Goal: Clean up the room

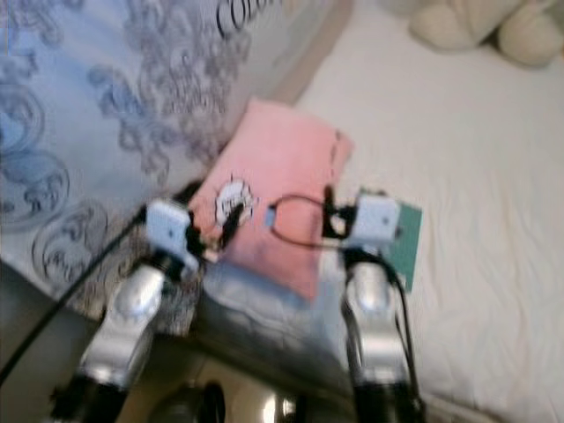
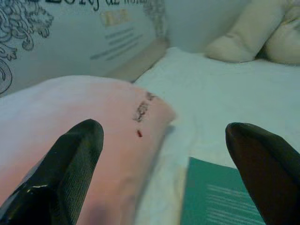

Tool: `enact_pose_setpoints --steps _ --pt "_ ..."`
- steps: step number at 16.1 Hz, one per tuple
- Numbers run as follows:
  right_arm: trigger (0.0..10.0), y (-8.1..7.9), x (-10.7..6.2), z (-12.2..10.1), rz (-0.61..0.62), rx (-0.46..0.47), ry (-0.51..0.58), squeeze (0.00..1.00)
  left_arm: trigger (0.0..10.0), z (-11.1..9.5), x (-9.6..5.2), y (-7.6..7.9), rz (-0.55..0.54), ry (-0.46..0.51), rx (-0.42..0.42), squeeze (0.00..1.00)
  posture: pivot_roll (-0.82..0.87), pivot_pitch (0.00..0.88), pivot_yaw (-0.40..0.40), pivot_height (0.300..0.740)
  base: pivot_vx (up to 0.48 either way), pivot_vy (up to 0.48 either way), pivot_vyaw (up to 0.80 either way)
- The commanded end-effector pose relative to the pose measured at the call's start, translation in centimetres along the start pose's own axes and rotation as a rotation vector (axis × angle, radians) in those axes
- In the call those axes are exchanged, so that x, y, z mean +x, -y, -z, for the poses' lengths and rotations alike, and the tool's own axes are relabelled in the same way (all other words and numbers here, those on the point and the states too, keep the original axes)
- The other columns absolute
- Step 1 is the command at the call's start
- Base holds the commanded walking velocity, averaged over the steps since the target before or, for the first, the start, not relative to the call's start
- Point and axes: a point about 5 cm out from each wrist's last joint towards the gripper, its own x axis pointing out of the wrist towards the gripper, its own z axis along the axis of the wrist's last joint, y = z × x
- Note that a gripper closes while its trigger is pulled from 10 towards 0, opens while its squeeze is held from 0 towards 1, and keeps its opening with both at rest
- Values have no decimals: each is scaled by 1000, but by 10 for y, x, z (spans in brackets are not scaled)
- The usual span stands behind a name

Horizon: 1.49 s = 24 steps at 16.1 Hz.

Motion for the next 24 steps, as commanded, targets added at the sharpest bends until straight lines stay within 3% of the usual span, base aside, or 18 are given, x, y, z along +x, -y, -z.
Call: enact_pose_setpoints --steps 1,3,4,5,6,8,10,12,14,20,24 --pt "10000 24 -17 9 72 -83 -54 1000 10000 -11 -2 10 71 17 -28 1000 -9 49 -20 740 0 0 0" --pt "10000 44 -35 31 130 -125 -191 1000 10000 -7 -17 14 116 -22 -18 1000 -11 41 -21 740 0 0 0" --pt "10000 57 -42 40 162 -155 -246 1000 10000 -4 -28 15 127 -55 -26 192 -11 39 -23 740 0 0 0" --pt "10000 71 -50 47 225 -177 -304 0 10000 -1 -37 14 148 -105 -39 0 -7 37 -30 740 0 0 0" --pt "10000 79 -54 50 256 -205 -329 0 10000 -3 -37 13 152 -111 -32 0 -3 41 -30 740 0 0 0" --pt "10000 78 -48 50 240 -238 -311 0 10000 -9 -22 12 113 -79 -17 0 -4 44 -25 740 0 0 0" --pt "10000 63 -32 46 197 -159 -287 0 10000 -4 -5 14 46 -83 10 0 -13 42 -18 740 0 0 0" --pt "10000 35 -14 26 87 -90 -182 0 10000 8 8 9 -79 -138 -47 0 -28 41 -11 740 0 -469 0" --pt "10000 29 -11 24 52 -103 -169 0 10000 15 12 10 -70 -165 -17 0 -44 39 -10 740 0 -450 0" --pt "10000 30 -14 34 48 -121 -218 0 10000 26 23 11 -37 -187 42 0 -62 40 -4 740 0 -440 0" --pt "10000 28 -20 38 14 -145 -210 0 10000 30 21 9 -60 -193 13 0 -62 37 -4 740 0 -428 -678"
